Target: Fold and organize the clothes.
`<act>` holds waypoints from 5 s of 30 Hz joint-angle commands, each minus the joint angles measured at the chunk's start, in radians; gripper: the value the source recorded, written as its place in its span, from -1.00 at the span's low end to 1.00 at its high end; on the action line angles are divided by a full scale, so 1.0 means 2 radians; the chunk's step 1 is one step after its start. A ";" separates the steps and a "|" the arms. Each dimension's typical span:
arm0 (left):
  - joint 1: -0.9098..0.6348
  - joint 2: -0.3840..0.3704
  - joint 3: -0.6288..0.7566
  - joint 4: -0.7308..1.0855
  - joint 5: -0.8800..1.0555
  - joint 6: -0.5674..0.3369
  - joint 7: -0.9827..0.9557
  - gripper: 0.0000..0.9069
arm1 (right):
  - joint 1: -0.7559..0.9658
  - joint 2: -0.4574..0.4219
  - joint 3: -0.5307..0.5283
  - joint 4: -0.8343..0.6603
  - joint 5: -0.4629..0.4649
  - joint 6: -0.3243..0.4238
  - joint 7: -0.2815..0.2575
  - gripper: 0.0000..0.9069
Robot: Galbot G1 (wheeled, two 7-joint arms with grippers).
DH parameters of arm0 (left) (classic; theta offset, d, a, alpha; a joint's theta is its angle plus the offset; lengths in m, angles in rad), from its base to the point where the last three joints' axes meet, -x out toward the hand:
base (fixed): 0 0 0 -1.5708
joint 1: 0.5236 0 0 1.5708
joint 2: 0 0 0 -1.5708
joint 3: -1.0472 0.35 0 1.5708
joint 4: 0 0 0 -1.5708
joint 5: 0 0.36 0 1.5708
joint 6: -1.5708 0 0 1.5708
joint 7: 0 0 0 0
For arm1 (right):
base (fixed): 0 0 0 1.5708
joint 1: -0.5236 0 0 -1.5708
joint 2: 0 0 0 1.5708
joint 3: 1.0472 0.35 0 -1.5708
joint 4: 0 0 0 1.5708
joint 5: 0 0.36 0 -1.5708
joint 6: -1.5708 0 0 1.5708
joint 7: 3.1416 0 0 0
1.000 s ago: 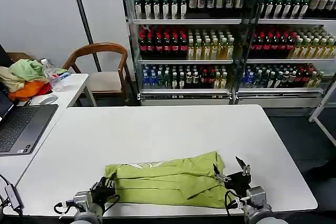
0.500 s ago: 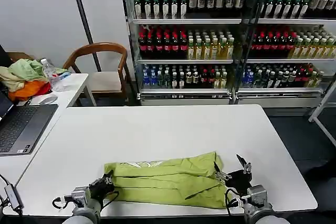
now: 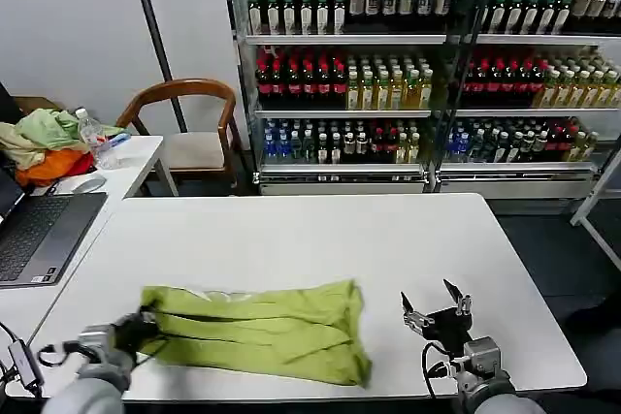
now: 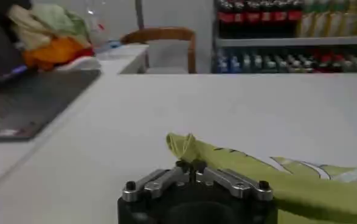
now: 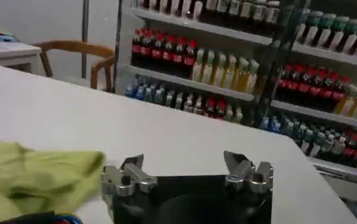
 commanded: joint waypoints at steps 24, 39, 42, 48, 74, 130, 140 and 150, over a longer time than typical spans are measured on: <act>-0.013 -0.072 0.096 -0.104 -0.010 -0.010 0.064 -0.91 | -0.033 0.005 0.038 0.022 -0.002 -0.001 -0.001 1.00; -0.063 -0.086 0.163 -0.027 0.017 -0.025 0.086 -0.89 | -0.044 0.012 0.037 0.021 -0.007 -0.001 -0.001 1.00; -0.073 -0.089 0.169 -0.007 0.020 -0.028 0.086 -0.89 | -0.043 0.012 0.037 0.021 -0.007 -0.001 -0.001 1.00; -0.086 -0.096 0.183 0.016 0.024 -0.032 0.084 -0.87 | -0.042 0.011 0.036 0.019 -0.008 -0.002 -0.001 1.00; -0.032 -0.026 0.062 -0.051 -0.002 -0.102 0.102 1.00 | -0.024 0.012 0.025 0.013 -0.007 0.002 -0.005 1.00; -0.008 -0.065 0.055 0.001 0.021 -0.058 0.096 -0.93 | -0.018 0.008 0.023 0.010 -0.007 0.005 -0.004 1.00; 0.003 -0.008 -0.086 -0.034 -0.075 -0.022 0.099 -0.93 | -0.012 0.004 0.020 0.007 -0.005 0.007 -0.004 1.00; 0.055 0.054 -0.227 0.009 -0.098 0.022 0.125 -0.93 | 0.005 0.007 0.004 -0.006 -0.004 0.015 -0.006 1.00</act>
